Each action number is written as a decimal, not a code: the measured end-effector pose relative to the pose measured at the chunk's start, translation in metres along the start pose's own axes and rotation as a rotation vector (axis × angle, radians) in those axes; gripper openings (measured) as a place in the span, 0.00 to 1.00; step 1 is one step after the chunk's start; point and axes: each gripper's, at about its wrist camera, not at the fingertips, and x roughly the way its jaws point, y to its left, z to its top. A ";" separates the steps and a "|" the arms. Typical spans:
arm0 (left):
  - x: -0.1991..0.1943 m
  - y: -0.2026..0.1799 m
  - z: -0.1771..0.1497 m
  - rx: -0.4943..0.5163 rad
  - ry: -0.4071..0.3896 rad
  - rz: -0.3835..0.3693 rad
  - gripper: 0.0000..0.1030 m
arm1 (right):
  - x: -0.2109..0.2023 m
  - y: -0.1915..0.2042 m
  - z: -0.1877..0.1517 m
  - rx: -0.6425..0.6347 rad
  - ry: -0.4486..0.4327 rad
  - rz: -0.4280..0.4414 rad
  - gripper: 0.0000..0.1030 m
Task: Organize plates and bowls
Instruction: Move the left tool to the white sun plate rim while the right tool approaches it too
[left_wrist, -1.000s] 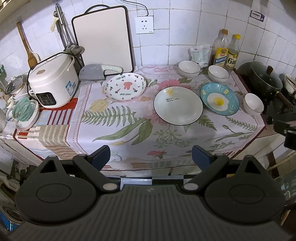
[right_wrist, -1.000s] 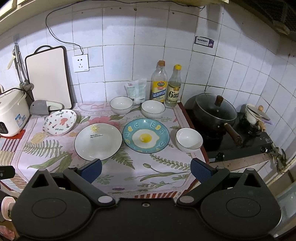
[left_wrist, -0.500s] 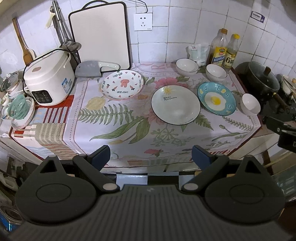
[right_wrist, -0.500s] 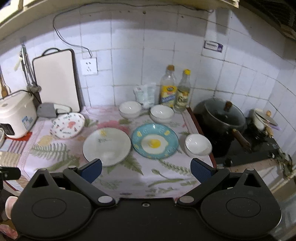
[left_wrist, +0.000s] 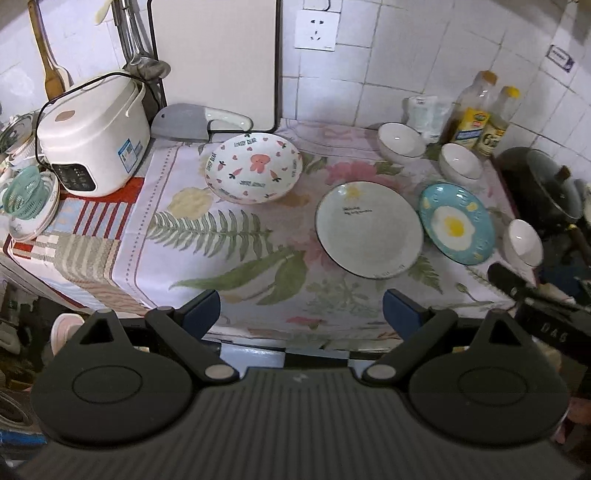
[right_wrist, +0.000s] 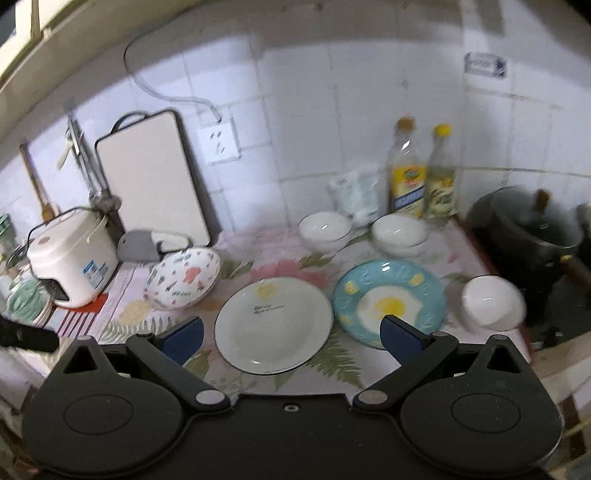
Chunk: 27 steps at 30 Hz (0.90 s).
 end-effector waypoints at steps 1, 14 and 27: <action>0.009 0.000 0.004 0.005 0.000 0.008 0.93 | 0.010 -0.002 -0.002 0.000 0.006 0.015 0.99; 0.165 -0.015 0.010 0.036 -0.101 -0.103 0.89 | 0.157 -0.042 -0.050 0.190 0.105 0.116 0.86; 0.268 -0.020 -0.004 -0.036 -0.005 -0.084 0.47 | 0.216 -0.061 -0.078 0.254 0.181 0.140 0.30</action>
